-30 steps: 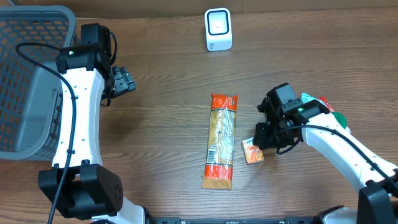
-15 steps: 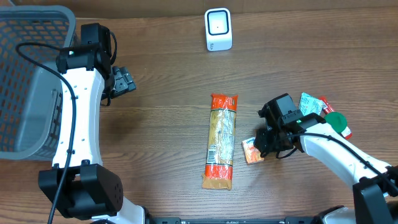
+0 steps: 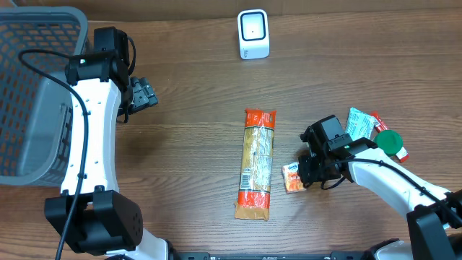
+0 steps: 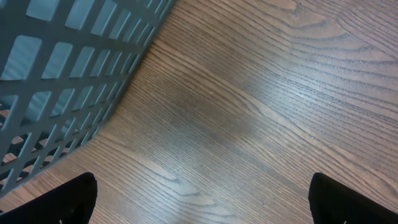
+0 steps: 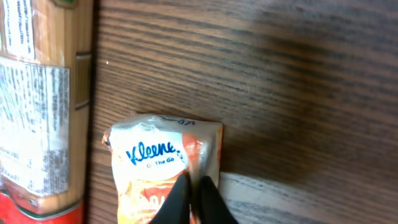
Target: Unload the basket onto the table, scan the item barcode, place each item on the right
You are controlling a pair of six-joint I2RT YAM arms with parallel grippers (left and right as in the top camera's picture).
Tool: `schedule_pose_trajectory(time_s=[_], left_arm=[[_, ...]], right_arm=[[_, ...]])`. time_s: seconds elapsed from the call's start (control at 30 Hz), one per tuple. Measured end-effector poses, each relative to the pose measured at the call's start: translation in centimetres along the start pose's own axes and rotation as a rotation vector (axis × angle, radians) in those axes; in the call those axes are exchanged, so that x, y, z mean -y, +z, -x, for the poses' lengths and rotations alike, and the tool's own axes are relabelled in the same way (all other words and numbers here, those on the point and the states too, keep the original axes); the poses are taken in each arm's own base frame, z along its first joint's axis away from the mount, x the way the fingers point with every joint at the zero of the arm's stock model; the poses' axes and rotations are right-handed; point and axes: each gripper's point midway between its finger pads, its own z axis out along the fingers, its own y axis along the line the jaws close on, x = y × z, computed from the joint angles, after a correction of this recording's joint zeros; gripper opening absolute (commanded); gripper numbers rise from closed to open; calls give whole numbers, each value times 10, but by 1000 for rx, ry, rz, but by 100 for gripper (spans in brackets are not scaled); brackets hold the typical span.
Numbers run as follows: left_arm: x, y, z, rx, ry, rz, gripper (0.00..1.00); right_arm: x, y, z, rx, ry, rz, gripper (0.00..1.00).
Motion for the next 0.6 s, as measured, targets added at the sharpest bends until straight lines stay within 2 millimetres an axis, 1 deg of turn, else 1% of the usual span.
schedule_pose_trajectory(time_s=[0.1, 0.2, 0.27, 0.3, 0.37, 0.47, 0.57, 0.6], left_arm=[[0, 0, 0, 0, 0, 0, 100], [0, 0, 0, 0, 0, 0, 100], [0, 0, 0, 0, 0, 0, 100], [0, 0, 0, 0, 0, 0, 100], [0, 0, 0, 0, 0, 0, 100], [0, 0, 0, 0, 0, 0, 100], [0, 0, 0, 0, 0, 0, 100], [0, 0, 0, 0, 0, 0, 100]], right_arm=[[0, -1, -5, -22, 7, 4, 4], [1, -6, -11, -63, 22, -6, 4], [-3, -18, -4, -66, 12, -11, 4], [-7, -27, 4, -53, 3, -13, 4], [-17, -48, 25, 2, -22, -16, 4], [-37, -98, 68, 148, -51, -26, 4], [-49, -133, 96, 255, -50, -41, 3], [-51, -143, 101, 276, -48, -48, 3]])
